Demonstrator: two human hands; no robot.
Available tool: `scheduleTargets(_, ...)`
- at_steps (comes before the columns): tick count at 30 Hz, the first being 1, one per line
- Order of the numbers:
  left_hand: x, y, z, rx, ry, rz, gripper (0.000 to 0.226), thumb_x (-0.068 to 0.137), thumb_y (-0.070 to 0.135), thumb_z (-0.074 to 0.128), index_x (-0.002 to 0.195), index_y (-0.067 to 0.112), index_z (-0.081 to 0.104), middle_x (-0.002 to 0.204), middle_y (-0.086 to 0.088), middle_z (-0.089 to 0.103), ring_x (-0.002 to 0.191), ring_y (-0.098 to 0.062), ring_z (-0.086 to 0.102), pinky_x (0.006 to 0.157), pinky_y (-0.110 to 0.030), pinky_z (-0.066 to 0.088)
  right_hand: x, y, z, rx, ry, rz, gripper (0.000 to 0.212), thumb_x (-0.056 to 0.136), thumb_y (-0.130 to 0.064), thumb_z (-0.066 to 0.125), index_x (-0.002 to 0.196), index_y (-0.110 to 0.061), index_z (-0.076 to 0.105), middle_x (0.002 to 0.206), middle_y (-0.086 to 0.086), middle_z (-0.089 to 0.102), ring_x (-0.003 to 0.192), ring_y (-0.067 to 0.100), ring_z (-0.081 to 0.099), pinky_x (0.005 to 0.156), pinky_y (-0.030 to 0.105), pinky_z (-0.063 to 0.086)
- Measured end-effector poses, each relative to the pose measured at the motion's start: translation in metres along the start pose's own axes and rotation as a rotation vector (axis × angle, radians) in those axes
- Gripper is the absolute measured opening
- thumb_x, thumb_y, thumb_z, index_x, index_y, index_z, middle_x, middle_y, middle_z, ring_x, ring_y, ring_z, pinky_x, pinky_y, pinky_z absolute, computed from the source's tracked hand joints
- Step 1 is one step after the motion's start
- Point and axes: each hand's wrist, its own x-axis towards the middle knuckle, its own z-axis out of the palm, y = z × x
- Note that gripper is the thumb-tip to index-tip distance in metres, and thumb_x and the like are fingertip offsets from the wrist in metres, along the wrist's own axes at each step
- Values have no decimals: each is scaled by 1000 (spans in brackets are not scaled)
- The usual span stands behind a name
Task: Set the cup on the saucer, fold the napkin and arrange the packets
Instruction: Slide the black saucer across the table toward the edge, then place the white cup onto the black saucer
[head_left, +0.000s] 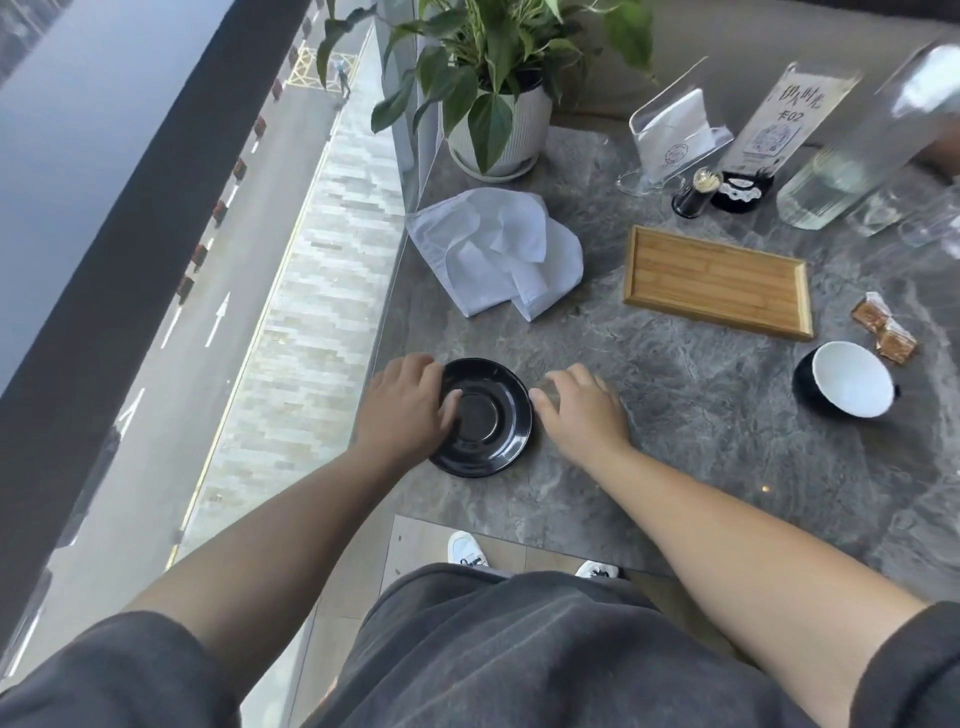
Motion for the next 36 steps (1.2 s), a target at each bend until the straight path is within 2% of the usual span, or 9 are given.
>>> scheduleTargets(4, 17, 31, -7, 39, 13, 160, 49, 88, 41, 56, 120, 4, 56, 131, -19, 54, 125, -38, 46, 100, -50, 40, -6, 22, -21, -78, 77, -86, 54, 91, -48, 47, 133, -15, 48, 137, 4, 46, 129, 23, 35, 106, 40, 27)
scheduleTargets(9, 39, 72, -12, 49, -25, 300, 61, 88, 44, 53, 131, 0, 51, 139, -21, 49, 133, -38, 40, 110, -50, 32, -18, 60, -47, -144, 85, -77, 65, 91, -54, 42, 142, -14, 36, 151, 6, 33, 141, 24, 20, 115, 43, 16)
scheduleTargets(12, 51, 98, -14, 59, -54, 355, 67, 87, 48, 49, 134, 0, 48, 140, -21, 48, 133, -38, 40, 112, -48, 29, -27, 84, -60, -147, 118, -42, 70, 90, -59, 39, 144, -14, 34, 152, 5, 32, 142, 24, 20, 115, 42, 17)
scheduleTargets(19, 72, 159, -4, 51, -68, 437, 67, 88, 44, 57, 135, -2, 46, 140, -21, 48, 134, -37, 39, 113, -50, 29, -43, 144, -80, -124, 169, 29, 72, 89, -61, 41, 143, -14, 35, 151, 5, 34, 141, 23, 22, 114, 40, 16)
scheduleTargets(27, 90, 237, 25, 98, -109, 462, 70, 89, 51, 45, 140, 3, 39, 145, -18, 44, 137, -34, 34, 115, -43, 18, -55, 229, -103, -105, 167, 68, 73, 88, -60, 43, 143, -12, 36, 150, 7, 35, 140, 25, 24, 114, 41, 19)
scheduleTargets(33, 105, 302, 56, 73, -126, 465, 71, 91, 55, 38, 144, 8, 33, 148, -14, 40, 139, -30, 31, 116, -40, 14, -59, 298, -118, -74, 198, 72, 70, 84, -55, 56, 135, -8, 44, 141, 10, 45, 133, 28, 35, 109, 43, 27)
scheduleTargets(36, 112, 331, 72, 39, -155, 466, 73, 91, 57, 39, 146, 10, 29, 151, -12, 37, 141, -29, 27, 116, -38, 13, -58, 331, -124, -46, 187, 83, 72, 82, -53, 60, 136, -7, 44, 142, 10, 44, 134, 29, 34, 110, 45, 27)
